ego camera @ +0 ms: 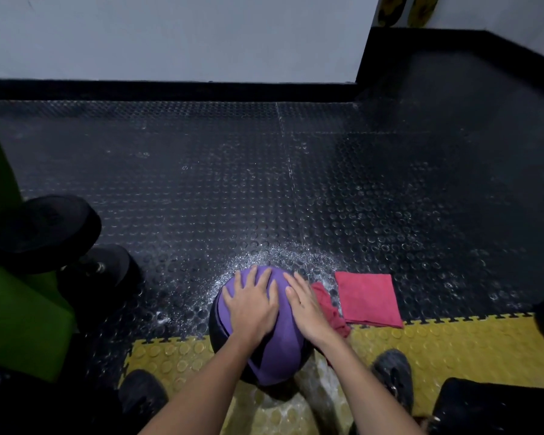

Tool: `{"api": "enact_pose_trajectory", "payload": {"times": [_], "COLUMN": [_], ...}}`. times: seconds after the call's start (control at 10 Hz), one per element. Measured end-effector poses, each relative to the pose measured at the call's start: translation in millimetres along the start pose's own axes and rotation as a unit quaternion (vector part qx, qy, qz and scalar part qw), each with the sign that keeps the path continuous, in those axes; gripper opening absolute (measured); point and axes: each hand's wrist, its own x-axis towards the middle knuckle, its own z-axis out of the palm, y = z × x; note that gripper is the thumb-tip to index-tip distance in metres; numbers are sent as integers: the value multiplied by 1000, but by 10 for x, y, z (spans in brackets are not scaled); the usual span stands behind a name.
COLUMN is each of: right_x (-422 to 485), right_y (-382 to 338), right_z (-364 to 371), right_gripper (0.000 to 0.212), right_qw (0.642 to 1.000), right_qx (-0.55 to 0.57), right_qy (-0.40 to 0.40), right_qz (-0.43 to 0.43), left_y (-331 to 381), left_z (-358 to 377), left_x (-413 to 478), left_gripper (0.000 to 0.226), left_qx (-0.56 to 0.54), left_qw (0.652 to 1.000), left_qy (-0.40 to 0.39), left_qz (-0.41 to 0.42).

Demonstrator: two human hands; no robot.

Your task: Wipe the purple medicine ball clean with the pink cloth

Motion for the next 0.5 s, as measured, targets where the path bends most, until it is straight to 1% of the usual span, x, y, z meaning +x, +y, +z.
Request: {"api": "enact_pose_trajectory", "payload": {"times": [0.1, 0.2, 0.3, 0.4, 0.5], "right_x": [4, 16, 47, 52, 20], "right_y": [-7, -59, -118, -202, -272], "right_z": [5, -44, -151, -229, -281], "right_gripper": [41, 41, 41, 37, 33], "right_qw": [1000, 1000, 999, 999, 1000], "right_qx": [-5, -7, -22, -46, -24], "right_qy": [9, -3, -12, 4, 0], "right_qz": [4, 5, 23, 1, 12], "left_y": [7, 25, 67, 170, 308], "left_z": [-57, -169, -397, -695, -975], "left_x": [11, 92, 193, 223, 210], "left_gripper": [46, 49, 40, 38, 49], "left_qx": [-5, -17, -42, -35, 1], "left_qw": [999, 994, 980, 971, 976], "left_qy": [-32, -111, -197, -234, -208], "left_qz": [3, -10, -6, 32, 66]}}
